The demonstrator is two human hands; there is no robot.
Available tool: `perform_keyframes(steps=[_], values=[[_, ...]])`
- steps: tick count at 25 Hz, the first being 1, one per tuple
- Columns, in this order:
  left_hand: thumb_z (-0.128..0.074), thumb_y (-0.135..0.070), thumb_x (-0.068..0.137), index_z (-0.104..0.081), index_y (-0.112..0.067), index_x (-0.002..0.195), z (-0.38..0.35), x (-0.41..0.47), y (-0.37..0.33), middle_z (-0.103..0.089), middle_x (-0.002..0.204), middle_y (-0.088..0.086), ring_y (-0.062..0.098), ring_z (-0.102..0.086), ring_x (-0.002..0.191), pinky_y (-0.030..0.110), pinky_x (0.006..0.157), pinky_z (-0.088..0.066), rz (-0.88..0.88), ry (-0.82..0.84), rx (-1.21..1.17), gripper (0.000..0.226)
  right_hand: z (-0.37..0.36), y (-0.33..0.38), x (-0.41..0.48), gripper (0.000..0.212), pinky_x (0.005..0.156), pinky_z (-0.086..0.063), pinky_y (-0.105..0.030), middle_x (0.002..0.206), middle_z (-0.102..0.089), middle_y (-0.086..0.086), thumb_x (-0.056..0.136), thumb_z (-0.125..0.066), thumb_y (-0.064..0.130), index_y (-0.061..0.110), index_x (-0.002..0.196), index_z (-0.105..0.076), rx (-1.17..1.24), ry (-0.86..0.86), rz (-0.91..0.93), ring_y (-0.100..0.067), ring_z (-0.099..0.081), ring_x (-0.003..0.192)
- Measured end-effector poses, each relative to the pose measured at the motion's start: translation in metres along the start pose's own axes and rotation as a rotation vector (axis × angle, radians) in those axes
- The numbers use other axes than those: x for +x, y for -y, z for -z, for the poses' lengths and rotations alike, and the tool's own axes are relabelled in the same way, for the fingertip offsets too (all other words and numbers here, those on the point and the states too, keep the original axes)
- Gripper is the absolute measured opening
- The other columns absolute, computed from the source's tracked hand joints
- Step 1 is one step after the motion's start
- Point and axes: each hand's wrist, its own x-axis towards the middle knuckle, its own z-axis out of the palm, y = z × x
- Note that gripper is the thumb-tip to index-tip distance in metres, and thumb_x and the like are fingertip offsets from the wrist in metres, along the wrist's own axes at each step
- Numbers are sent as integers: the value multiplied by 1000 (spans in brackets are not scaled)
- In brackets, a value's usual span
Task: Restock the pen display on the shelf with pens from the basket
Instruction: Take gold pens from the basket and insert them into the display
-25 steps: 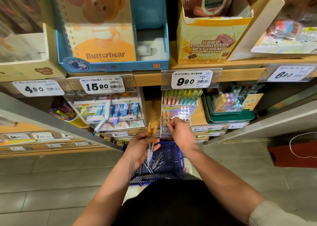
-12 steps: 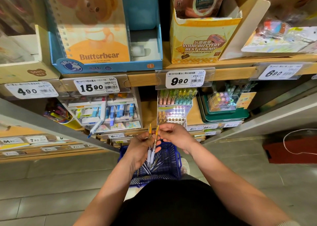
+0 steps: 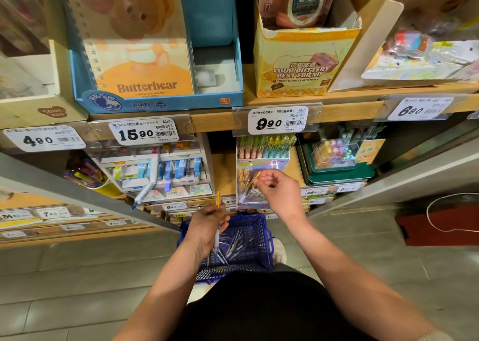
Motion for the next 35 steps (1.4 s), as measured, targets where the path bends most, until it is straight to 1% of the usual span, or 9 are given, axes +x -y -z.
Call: perform_keyframes(steps=[3,5,7,11,16,25,32,34,35], values=[[-61,-2,98,-64,-4,99,2,-2,-3,-70,103,9,21,-67,82,31,76,-57,-25,-21,-30,4,-10,-5,-6,17,76,-49,-5,84,-72,2,86,-80,15,11,101,-73,-118,-15,127,-8,-66,77],[-61,-1,98,-64,-8,92,4,-4,-5,-70,93,10,21,-67,80,31,76,-56,-48,-17,-31,10,-14,-6,-9,21,77,-50,-5,85,-71,5,86,-79,15,8,104,-73,-176,-12,174,-9,-68,79],[-60,-2,99,-64,-9,92,6,-5,-5,-71,90,11,20,-68,79,31,77,-56,-55,-8,-30,11,-17,-6,-10,22,78,-52,-7,87,-71,5,87,-79,16,7,106,-73,-208,-4,212,-10,-69,80],[-60,-3,99,-64,-11,92,8,-7,-7,-72,87,10,20,-68,79,31,77,-56,-48,-6,-48,10,-22,-5,-14,22,82,-59,-25,93,-74,-2,88,-78,16,7,107,-73,-272,31,267,-14,-70,84],[-61,-4,99,-64,-9,94,10,-6,-9,-72,89,10,20,-68,80,30,76,-56,-46,-4,-33,8,-22,-4,-16,20,76,-59,-23,90,-72,-1,87,-79,14,8,105,-73,-265,-33,326,-12,-69,79],[-64,-7,98,-62,-9,105,7,-7,-8,-76,97,11,21,-72,86,30,74,-56,-43,15,-1,7,-28,-14,-13,21,84,-58,-34,100,-72,-4,90,-76,19,8,108,-71,-393,100,250,-17,-69,89],[-65,-4,96,-66,-7,105,5,-8,-6,-73,98,11,22,-70,84,29,73,-58,-70,46,-16,9,-19,-15,-16,22,83,-57,-25,95,-73,-1,89,-77,20,8,107,-72,-358,69,195,-13,-68,85],[-66,-4,95,-66,-5,108,2,-8,-4,-71,97,11,22,-68,83,30,76,-57,-82,71,22,13,-15,-12,-21,14,80,-55,-19,88,-74,9,92,-74,25,19,104,-74,-224,115,139,-5,-68,81],[-67,-4,94,-67,-5,110,0,-9,-3,-70,97,12,22,-68,83,32,78,-57,-86,92,44,16,-14,-8,-25,10,79,-55,-17,85,-74,12,92,-73,29,26,102,-74,-129,203,69,-2,-69,80]])
